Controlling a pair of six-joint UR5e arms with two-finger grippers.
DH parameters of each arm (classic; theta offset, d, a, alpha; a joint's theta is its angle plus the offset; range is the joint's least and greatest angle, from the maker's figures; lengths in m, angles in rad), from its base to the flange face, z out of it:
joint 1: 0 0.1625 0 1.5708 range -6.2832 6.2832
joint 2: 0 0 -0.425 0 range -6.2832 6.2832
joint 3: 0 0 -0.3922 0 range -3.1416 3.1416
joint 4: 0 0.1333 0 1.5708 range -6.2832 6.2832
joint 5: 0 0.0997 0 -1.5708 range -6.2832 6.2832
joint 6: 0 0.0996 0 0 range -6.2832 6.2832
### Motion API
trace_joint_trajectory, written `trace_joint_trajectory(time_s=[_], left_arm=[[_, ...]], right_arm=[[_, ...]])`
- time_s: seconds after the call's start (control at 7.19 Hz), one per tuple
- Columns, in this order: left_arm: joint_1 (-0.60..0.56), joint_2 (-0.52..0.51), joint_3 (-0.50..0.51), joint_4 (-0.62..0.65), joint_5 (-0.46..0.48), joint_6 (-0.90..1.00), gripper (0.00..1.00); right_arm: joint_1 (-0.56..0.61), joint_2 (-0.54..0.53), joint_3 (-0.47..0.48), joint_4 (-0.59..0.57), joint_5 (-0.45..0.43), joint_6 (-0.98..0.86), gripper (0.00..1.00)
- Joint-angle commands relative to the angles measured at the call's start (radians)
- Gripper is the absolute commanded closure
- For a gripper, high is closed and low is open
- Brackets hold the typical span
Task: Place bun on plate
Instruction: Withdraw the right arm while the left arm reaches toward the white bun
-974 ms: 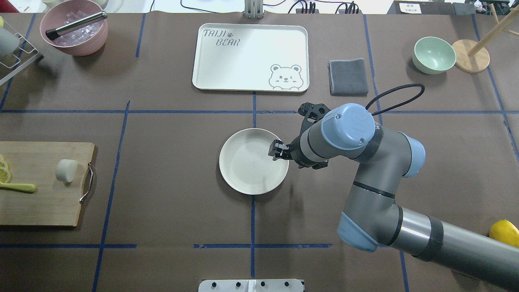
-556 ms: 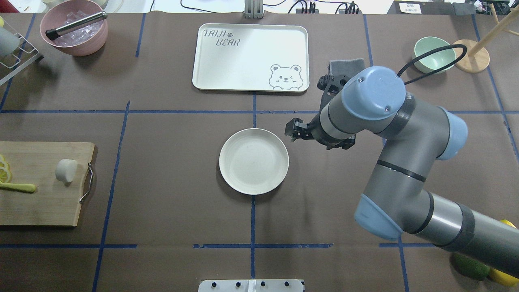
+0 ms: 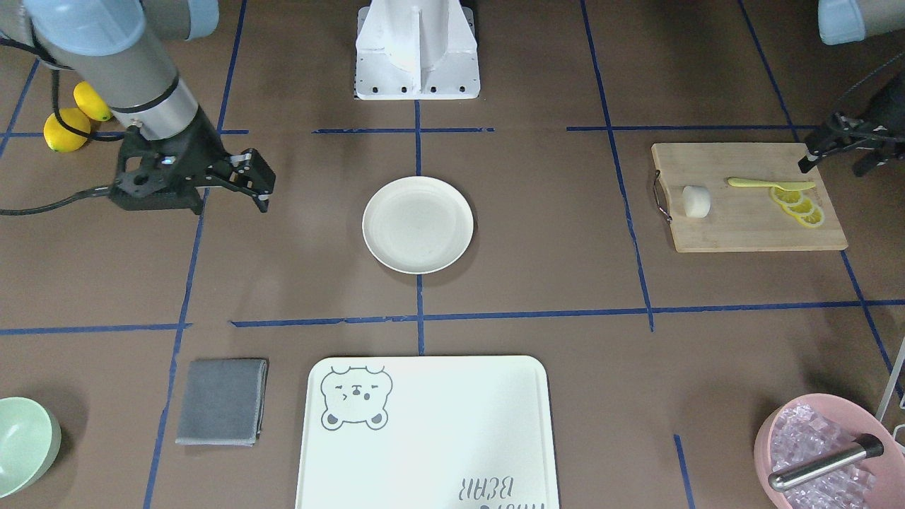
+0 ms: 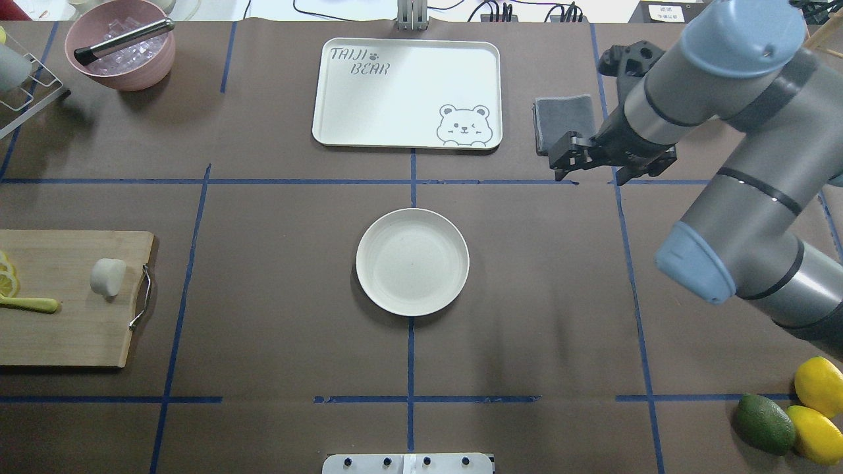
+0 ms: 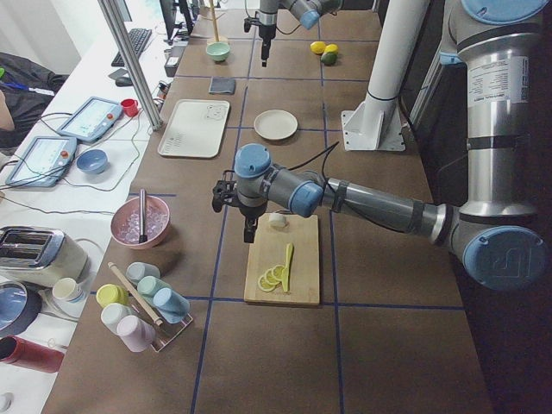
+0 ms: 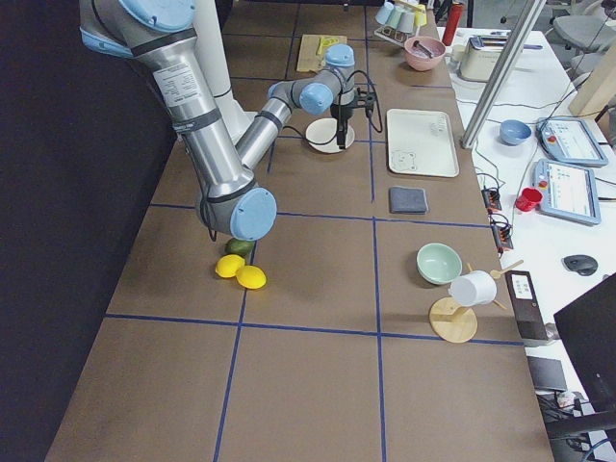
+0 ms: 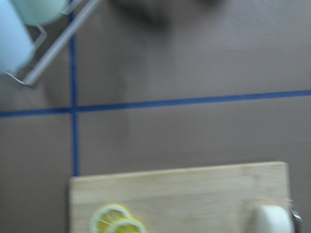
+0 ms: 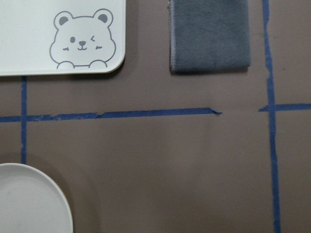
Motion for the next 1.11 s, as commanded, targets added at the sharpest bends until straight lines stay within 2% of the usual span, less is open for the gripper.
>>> trace_joint_trajectory(time_s=[0.0, 0.28, 0.56, 0.97], left_arm=[[0.239, 0.076, -0.013, -0.258, 0.201, -0.316, 0.01], [0.398, 0.073, 0.007, -0.299, 0.342, -0.441, 0.01], [0.411, 0.033, 0.097, -0.368, 0.347, -0.444, 0.02], [0.424, -0.03, 0.162, -0.371, 0.347, -0.446, 0.04]], right_arm=[[0.094, -0.079, 0.0, -0.002, 0.027, -0.187, 0.01], [0.152, -0.129, 0.0, -0.002, 0.029, -0.285, 0.01], [0.219, -0.194, 0.0, 0.0, 0.061, -0.406, 0.01], [0.267, -0.249, -0.001, 0.005, 0.078, -0.49, 0.01]])
